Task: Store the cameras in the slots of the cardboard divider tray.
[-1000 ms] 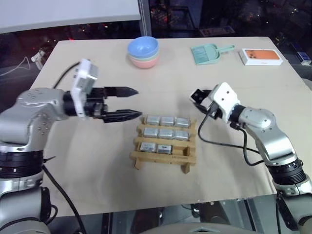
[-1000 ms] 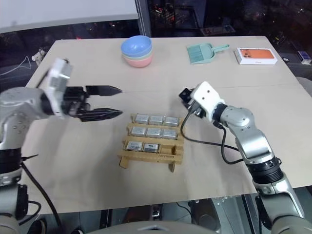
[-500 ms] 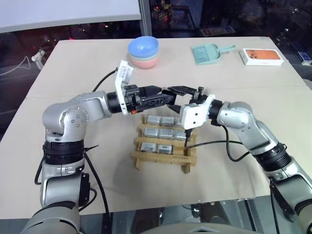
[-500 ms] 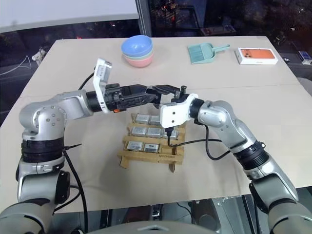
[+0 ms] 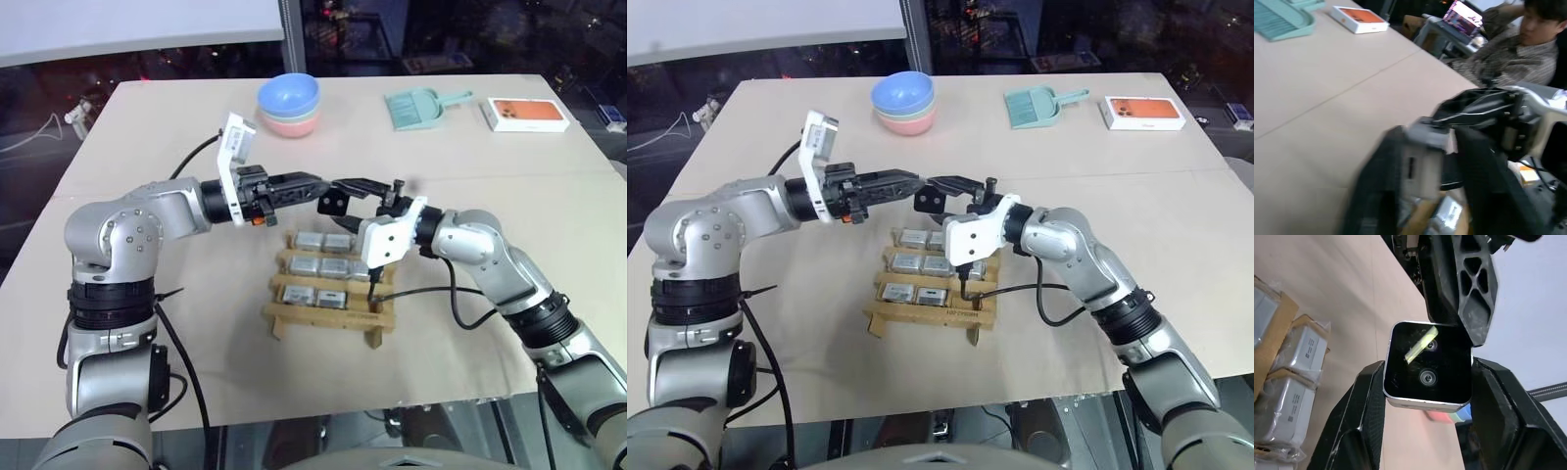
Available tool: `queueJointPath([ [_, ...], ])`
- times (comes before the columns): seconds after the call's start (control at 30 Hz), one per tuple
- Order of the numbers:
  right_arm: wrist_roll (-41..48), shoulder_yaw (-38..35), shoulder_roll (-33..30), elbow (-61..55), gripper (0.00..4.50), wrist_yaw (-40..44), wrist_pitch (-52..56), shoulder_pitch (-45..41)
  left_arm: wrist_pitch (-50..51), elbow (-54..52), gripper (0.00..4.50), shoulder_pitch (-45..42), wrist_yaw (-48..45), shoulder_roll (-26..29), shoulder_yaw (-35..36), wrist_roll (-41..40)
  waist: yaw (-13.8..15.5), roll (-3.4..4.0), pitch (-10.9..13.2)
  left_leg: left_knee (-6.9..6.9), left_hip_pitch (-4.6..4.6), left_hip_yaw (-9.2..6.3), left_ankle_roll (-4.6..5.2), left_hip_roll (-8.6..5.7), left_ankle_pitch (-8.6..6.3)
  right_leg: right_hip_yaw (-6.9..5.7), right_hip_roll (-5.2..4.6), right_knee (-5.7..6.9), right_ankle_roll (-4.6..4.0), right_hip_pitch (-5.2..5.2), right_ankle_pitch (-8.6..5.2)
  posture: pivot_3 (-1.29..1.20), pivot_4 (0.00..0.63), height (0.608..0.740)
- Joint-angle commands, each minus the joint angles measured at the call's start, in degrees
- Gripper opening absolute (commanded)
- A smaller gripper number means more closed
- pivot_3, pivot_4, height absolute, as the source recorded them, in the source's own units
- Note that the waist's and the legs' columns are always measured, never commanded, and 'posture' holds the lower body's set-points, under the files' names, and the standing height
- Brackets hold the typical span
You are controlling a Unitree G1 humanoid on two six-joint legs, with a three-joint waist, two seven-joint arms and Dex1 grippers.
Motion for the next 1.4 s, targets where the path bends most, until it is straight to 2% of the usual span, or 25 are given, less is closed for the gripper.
queueJointPath([
  [0.03, 0.0, -2.3, 0.3, -1.4, 1.9, -0.7, 0.0, -0.2, -1.1, -1.6, 0.7, -0.7, -2.4, 0.0, -0.6, -1.0, 0.0, 0.0, 0.0, 0.0, 0.0, 0.0, 0.0, 0.0, 0.0, 0.0, 0.0, 0.0, 0.0, 0.0, 0.0, 0.0, 0.15, 0.74],
  [0.37, -0.2, -3.4, 0.4, -2.5, 1.9, -1.2, 0.8, 0.3, -0.7, -3.0, 0.7, 0.6, -4.7, 1.0, -1.4, -1.2, 0.0, 0.0, 0.0, 0.0, 0.0, 0.01, 0.0, 0.0, 0.0, 0.0, 0.0, 0.0, 0.0, 0.0, 0.0, 0.0, 0.15, 0.74],
  [0.43, -0.2, -3.8, 0.7, -2.9, 2.93, -1.6, 1.2, 0.2, -0.8, -2.8, 0.7, 0.5, -4.9, 1.0, -1.5, -1.2, 0.0, 0.0, 0.0, 0.0, 0.0, 0.01, 0.0, 0.0, 0.0, 0.0, 0.0, 0.0, 0.0, 0.0, 0.0, 0.0, 0.15, 0.74],
  [0.47, 0.0, -4.1, 0.9, -3.0, 3.13, -1.8, 1.9, 0.2, -0.9, -2.6, 0.7, 0.4, -4.9, 1.0, -1.5, -1.2, 0.0, 0.0, 0.0, 0.0, 0.0, 0.01, 0.0, 0.0, 0.0, 0.0, 0.0, 0.0, 0.0, 0.0, 0.0, 0.0, 0.15, 0.74],
  [0.57, -0.5, -4.7, 1.3, -3.0, 4.49, -2.5, 2.7, 0.1, -1.1, -2.3, 0.7, 0.1, -5.1, 0.9, -1.6, -1.1, 0.1, 0.0, 0.0, 0.0, -0.01, 0.03, 0.0, -0.01, 0.0, 0.0, 0.0, 0.0, 0.0, 0.0, 0.0, 0.0, 0.15, 0.74],
  [0.83, 1.2, -6.1, 0.0, -4.3, 4.49, -0.9, 4.3, 2.2, -2.9, -3.0, 0.7, 0.3, -5.4, 0.0, -1.6, -0.8, 0.1, 0.0, 0.0, 0.0, -0.01, 0.03, 0.0, -0.01, 0.0, 0.01, 0.0, 0.0, 0.0, 0.0, 0.0, 0.0, 0.15, 0.74],
  [1.0, 11.4, -12.2, -5.0, -14.0, 4.49, 6.6, 15.1, 10.8, -4.4, -5.7, 0.7, 1.8, -5.8, -0.6, -1.2, -1.3, 0.6, -0.01, 0.0, 0.0, -0.07, 0.02, 0.01, -0.06, 0.0, -0.03, -0.07, -0.05, 0.0, 0.01, 0.0, 0.0, 0.15, 0.74],
  [1.13, 15.8, -15.5, -9.2, -21.7, 4.49, 10.3, 23.1, 16.6, -7.8, -5.1, 0.7, 1.4, -4.9, -2.8, -0.5, -0.5, 0.4, -0.01, 0.0, 0.03, -0.04, 0.01, 0.09, -0.1, -0.05, 0.02, -0.1, -0.04, 0.01, 0.02, 0.0, 0.0, 0.15, 0.74],
  [1.27, 29.4, -22.9, -12.8, -31.7, 4.49, 14.3, 41.5, 21.5, -13.1, -6.6, 0.7, 2.7, -8.1, -2.2, -3.0, 2.6, 0.2, -0.01, 0.0, 0.02, 0.07, 0.03, 0.27, -0.07, -0.16, -0.01, -0.03, 0.03, 0.0, 0.08, -0.01, 0.0, 0.15, 0.74],
  [1.33, 43.8, -32.4, -18.3, -38.5, 4.49, 18.4, 55.9, 24.3, -15.5, -9.1, 0.7, 4.6, -9.5, -2.5, -4.2, 3.3, 0.3, 0.03, 0.0, 0.02, 0.08, 0.02, 0.28, -0.06, -0.16, 0.02, -0.03, 0.03, 0.0, 0.08, -0.01, 0.0, 0.15, 0.74],
  [1.4, 53.1, -39.0, -22.3, -41.7, 4.49, 19.8, 64.6, 25.6, -17.8, -10.7, 0.7, 6.1, -10.2, -3.1, -5.2, 4.1, 0.5, 0.02, 0.0, 0.02, 0.06, 0.01, 0.29, -0.08, -0.17, 0.06, -0.1, 0.0, 0.01, 0.1, -0.01, 0.0, 0.15, 0.74],
])
